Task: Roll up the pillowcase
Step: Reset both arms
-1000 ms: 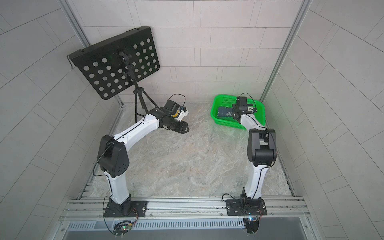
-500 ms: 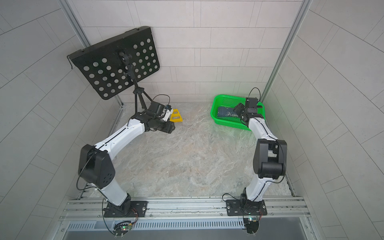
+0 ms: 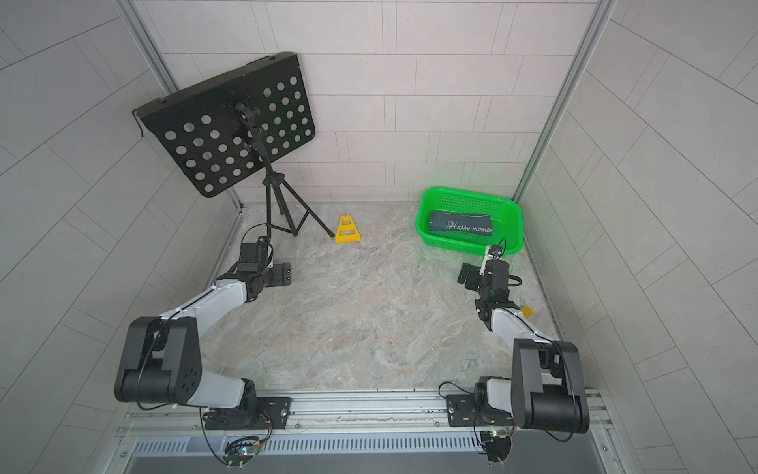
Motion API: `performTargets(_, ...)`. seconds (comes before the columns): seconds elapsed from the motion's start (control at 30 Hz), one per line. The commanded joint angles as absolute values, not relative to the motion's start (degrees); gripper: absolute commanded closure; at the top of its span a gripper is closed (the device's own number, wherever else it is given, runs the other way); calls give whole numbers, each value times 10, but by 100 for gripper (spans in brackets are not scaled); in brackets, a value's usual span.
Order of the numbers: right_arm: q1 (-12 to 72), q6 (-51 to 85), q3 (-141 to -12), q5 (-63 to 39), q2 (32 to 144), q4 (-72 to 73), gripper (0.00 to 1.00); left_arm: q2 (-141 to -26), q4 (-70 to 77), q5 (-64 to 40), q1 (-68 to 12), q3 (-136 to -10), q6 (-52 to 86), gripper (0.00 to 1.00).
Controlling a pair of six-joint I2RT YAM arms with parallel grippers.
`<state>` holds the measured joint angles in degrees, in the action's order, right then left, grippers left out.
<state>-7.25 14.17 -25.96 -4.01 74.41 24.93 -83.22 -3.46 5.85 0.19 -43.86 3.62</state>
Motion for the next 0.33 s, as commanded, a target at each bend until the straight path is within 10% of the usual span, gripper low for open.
performTargets(0.0,-53,94,-240,14,766,383,0,-819,87,107,14,-415,50,0)
performTargets(0.3,-4,67,-202,111,885,546,0,-857,210,111,1,-357,34,0)
